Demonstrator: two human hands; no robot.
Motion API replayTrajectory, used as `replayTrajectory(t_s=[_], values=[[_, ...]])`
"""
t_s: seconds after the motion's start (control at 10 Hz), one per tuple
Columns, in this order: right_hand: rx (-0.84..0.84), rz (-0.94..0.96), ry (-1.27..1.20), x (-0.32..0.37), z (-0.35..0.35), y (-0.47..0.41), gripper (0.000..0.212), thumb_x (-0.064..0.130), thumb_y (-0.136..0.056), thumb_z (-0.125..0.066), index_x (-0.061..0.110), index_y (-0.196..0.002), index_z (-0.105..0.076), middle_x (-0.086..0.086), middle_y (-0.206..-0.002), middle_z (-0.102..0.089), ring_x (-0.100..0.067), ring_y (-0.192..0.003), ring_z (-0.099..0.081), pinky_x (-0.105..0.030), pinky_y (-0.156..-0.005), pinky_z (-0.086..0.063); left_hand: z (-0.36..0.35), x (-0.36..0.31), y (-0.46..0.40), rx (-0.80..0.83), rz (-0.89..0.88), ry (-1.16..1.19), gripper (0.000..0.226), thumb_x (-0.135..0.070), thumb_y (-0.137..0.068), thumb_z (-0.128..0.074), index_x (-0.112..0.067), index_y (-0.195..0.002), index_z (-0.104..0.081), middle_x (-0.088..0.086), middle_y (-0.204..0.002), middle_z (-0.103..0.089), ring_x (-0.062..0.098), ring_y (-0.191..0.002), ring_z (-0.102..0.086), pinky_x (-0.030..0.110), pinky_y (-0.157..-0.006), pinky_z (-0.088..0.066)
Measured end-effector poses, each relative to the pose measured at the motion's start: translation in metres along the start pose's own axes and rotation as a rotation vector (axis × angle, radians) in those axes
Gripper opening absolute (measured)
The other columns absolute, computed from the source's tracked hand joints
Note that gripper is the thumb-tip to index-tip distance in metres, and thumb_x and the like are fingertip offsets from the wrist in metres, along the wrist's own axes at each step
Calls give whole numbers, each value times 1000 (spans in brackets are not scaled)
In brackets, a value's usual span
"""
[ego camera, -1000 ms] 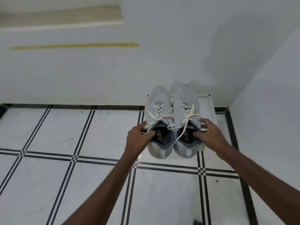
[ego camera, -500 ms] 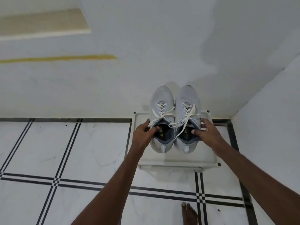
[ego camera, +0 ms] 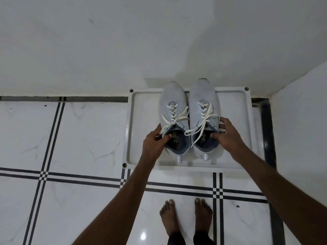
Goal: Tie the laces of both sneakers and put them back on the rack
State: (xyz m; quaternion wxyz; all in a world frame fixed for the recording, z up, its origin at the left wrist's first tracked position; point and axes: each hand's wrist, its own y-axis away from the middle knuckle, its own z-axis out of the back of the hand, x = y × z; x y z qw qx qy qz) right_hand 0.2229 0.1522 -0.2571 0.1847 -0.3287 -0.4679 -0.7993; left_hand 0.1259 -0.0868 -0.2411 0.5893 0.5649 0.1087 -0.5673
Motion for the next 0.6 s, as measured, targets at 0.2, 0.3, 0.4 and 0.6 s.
replayTrajectory(t_s=[0.2, 0.3, 0.4, 0.6], values=[[-3, -34, 17, -12, -2, 8, 70, 3, -80, -70, 28, -140, -43, -4, -129, -61, -29, -112, -62, -47, -98, -51, -1, 12, 4, 21, 35, -15, 47, -30, -86, -69, -44, -130, -62, -10, -112, -73, 6, -103, -67, 15, -80, -49], [-7, -43, 5, -15, -6, 14, 72, 3, -80, -70, 27, -141, -42, -4, -129, -61, -29, -112, -61, -47, -98, -52, 0, 15, 5, 18, 43, -17, 50, -29, -85, -69, -44, -132, -60, -10, -112, -73, 6, -104, -67, 21, -86, -51], [-5, -60, -3, -13, -9, 23, 69, 4, -81, -69, 26, -141, -43, -4, -129, -61, -29, -114, -61, -42, -94, -52, -1, 15, 13, 24, 60, -39, 57, -33, -82, -67, -40, -138, -55, -6, -121, -68, 13, -111, -65, 30, -95, -52], [-136, 9, 140, 16, -7, 33, 78, 35, -83, -71, 23, -150, -32, -10, -148, -44, -32, -131, -48, -51, -108, -41, 2, -16, 21, -110, -44, -177, 70, -35, -91, -67, -17, -151, -36, 5, -145, -45, 18, -132, -45, 28, -102, -36]])
